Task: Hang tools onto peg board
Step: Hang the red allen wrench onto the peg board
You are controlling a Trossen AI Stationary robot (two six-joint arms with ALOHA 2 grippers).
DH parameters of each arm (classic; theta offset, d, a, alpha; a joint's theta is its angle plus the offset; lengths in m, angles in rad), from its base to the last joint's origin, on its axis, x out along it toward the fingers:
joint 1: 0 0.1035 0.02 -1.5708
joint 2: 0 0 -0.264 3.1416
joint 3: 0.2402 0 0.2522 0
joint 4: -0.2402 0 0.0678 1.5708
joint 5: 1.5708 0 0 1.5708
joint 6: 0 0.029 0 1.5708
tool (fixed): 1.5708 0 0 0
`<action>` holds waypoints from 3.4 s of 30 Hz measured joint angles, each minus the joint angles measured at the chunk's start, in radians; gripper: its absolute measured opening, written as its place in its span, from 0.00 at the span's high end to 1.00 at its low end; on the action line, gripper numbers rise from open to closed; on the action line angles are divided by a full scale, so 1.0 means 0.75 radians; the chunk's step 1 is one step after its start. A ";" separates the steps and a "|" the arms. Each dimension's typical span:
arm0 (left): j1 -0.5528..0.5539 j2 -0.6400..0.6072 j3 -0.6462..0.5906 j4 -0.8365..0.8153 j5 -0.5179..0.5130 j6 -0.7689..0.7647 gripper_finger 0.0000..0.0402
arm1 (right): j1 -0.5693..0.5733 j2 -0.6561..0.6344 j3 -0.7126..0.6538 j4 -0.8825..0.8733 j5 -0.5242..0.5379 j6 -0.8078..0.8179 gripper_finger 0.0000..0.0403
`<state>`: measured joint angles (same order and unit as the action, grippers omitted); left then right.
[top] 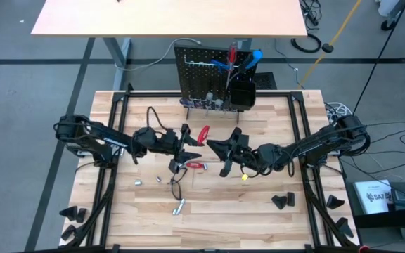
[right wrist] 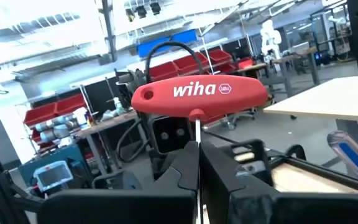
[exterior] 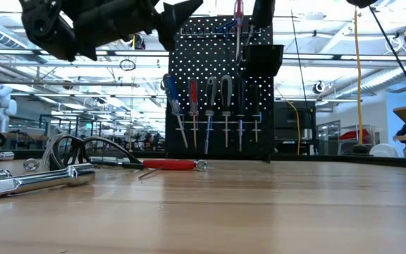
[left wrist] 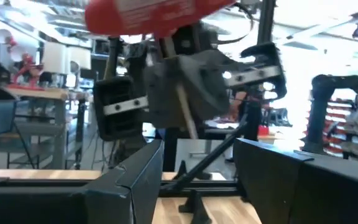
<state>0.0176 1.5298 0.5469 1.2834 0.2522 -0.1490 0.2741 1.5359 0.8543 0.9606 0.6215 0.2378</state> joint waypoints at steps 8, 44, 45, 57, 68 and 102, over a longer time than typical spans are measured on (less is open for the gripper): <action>-0.001 0.161 0.113 0.015 0.069 -0.074 0.50 | -0.016 0.087 0.000 0.152 -0.033 -0.037 1.00; 0.006 0.200 0.153 -0.065 0.095 -0.034 0.99 | -0.012 0.148 0.001 0.076 -0.063 -0.094 0.89; 0.009 0.200 0.153 -0.073 0.095 -0.034 0.99 | -0.009 0.133 0.001 0.053 -0.061 -0.110 0.85; 0.066 0.108 0.155 -0.481 0.078 0.018 1.00 | 0.040 -0.048 0.002 -0.632 -0.062 0.141 0.58; 0.015 0.108 0.242 -0.687 0.070 0.186 1.00 | 0.041 -0.025 0.002 -0.667 0.014 0.122 0.60; -0.002 0.110 0.239 -0.714 0.081 0.244 0.86 | 0.044 0.026 0.002 -0.678 -0.025 0.130 1.00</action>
<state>0.0162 1.6123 0.7261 0.7481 0.3127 0.0341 0.3073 1.5551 0.8555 0.4522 0.6029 0.3355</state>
